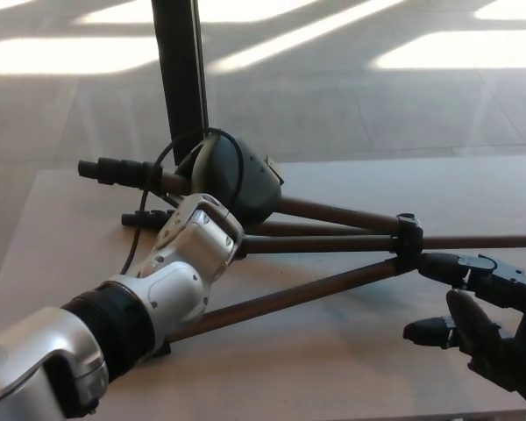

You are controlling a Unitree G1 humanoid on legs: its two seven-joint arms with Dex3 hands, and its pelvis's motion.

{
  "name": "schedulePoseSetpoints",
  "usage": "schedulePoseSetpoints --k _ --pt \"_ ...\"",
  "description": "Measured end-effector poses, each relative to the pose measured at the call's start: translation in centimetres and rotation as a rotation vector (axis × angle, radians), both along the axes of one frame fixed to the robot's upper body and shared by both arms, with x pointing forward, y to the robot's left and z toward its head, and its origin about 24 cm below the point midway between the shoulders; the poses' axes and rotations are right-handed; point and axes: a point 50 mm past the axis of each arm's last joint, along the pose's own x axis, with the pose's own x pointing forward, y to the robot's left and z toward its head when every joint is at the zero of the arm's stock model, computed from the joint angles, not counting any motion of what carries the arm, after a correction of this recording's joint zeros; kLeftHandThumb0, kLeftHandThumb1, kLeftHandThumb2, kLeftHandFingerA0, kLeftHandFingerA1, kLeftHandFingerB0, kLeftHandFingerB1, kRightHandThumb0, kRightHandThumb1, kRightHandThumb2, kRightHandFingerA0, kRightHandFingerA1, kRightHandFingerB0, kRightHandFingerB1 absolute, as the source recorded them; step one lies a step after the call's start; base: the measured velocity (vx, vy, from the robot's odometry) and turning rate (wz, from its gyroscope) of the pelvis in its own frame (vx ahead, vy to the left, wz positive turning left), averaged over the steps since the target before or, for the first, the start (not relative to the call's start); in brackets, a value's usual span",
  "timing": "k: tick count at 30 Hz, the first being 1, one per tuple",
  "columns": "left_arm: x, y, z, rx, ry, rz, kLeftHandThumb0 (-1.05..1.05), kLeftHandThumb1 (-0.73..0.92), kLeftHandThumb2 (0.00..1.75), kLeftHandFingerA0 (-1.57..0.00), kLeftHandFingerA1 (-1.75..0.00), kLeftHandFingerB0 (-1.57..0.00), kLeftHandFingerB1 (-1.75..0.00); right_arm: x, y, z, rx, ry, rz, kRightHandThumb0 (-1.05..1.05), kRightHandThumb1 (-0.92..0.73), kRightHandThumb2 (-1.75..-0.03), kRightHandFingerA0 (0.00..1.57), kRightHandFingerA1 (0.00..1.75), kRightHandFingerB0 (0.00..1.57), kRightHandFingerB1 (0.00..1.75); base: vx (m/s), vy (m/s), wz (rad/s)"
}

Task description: Use both hands of the robot to pick up the tripod lying in the middle of the desk and make it stand upright on the desk

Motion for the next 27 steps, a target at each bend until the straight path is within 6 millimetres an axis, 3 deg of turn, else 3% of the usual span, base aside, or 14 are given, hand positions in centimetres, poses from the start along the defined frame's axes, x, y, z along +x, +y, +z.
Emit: schedulePoseSetpoints --k 2,3,6,7,10,11,12,16,17,19,20,23,24,27 --pt "0.0 0.1 0.1 -0.004 -0.008 -0.007 -0.47 0.48 0.94 -1.23 -1.38 -0.89 -1.11 -0.1 0.8 -0.3 0.064 0.017 -0.022 -0.6 -0.68 -0.6 0.44 0.8 0.4 0.48 0.0 0.0 0.0" --pt "0.1 0.2 0.2 -0.006 -0.012 -0.008 -0.49 0.8 0.7 -0.89 -1.75 -0.76 -1.41 -0.1 1.3 -0.6 0.107 0.033 -0.033 -0.57 -0.68 -0.6 0.34 0.78 0.33 0.48 0.0 0.0 0.0" --pt "0.2 0.5 0.4 -0.022 -0.015 -0.009 -0.49 0.72 0.66 -0.88 -1.75 -0.79 -1.39 -0.3 2.8 -1.4 0.226 0.084 -0.062 -0.63 -0.52 -0.88 0.31 0.7 0.16 0.51 0.0 0.0 0.0" --pt "0.2 0.6 0.5 -0.027 -0.013 -0.008 -0.45 0.77 0.71 -0.83 -1.64 -0.77 -1.1 -0.4 3.1 -1.6 0.249 0.098 -0.067 -0.56 -0.64 -0.59 0.35 0.75 0.35 0.48 0.0 0.0 0.0" --pt "0.4 0.9 0.9 -0.051 -0.006 -0.003 -0.46 0.77 0.69 -0.85 -1.69 -0.77 -1.19 -0.6 4.5 -2.7 0.335 0.177 -0.084 -0.56 -0.62 -0.58 0.34 0.79 0.35 0.53 0.0 0.0 0.0" --pt "0.5 0.9 1.0 -0.062 -0.001 -0.003 -0.45 0.58 1.03 -1.17 -1.33 -0.84 -1.04 -0.6 4.7 -3.1 0.331 0.209 -0.088 -0.58 -0.69 -0.59 0.22 0.81 0.25 0.58 0.0 0.0 0.0" --pt "0.5 0.9 1.1 -0.064 -0.001 -0.003 -0.46 0.76 0.63 -0.92 -1.71 -0.78 -1.35 -0.6 4.8 -3.1 0.33 0.216 -0.089 -0.55 -0.65 -0.59 0.22 0.77 0.29 0.59 0.0 0.0 0.0" --pt "0.8 1.1 1.7 -0.1 0.006 0.0 -0.38 0.67 0.67 -0.89 -1.65 -0.81 -1.28 -0.8 5.5 -5.0 0.312 0.338 -0.095 -0.5 -0.66 -0.59 0.14 0.76 0.25 0.56 0.0 0.0 0.0" --pt "0.8 1.1 1.9 -0.105 0.005 -0.002 -0.4 0.47 0.94 -1.18 -1.33 -0.86 -1.06 -0.8 5.7 -5.6 0.306 0.372 -0.097 -0.5 -0.66 -0.59 0.12 0.76 0.21 0.56 0.0 0.0 0.0" --pt "1.0 1.0 2.4 -0.105 0.002 -0.009 -0.39 0.47 0.94 -1.17 -1.33 -0.86 -1.06 -0.9 6.0 -6.6 0.296 0.427 -0.102 -0.5 -0.66 -0.6 0.1 0.76 0.21 0.55 0.0 0.0 0.0" --pt "1.1 1.0 2.6 -0.103 0.0 -0.009 -0.32 0.64 0.68 -0.87 -1.52 -0.81 -1.05 -0.8 6.1 -6.8 0.294 0.438 -0.105 -0.49 -0.66 -0.6 0.09 0.75 0.22 0.54 0.0 0.0 0.0" --pt "1.4 0.9 3.4 -0.101 -0.005 -0.008 -0.39 0.71 0.7 -0.89 -1.47 -0.83 -0.96 -0.5 6.6 -7.1 0.293 0.451 -0.101 -0.53 -0.66 -0.6 0.06 0.72 0.15 0.51 0.0 0.0 0.0" --pt "1.4 0.8 3.6 -0.101 -0.007 -0.008 -0.38 0.69 0.68 -0.88 -1.42 -0.84 -0.92 -0.3 6.7 -7.1 0.294 0.452 -0.099 -0.58 -0.54 -0.81 0.1 0.65 0.11 0.53 0.0 0.0 0.0" --pt "1.7 0.5 4.9 -0.11 -0.024 -0.018 -0.36 0.64 0.69 -0.87 -1.52 -0.83 -1.01 0.4 7.1 -7.2 0.3 0.454 -0.092 -0.54 -0.65 -0.6 0.04 0.71 0.14 0.51 0.0 0.0 0.0"
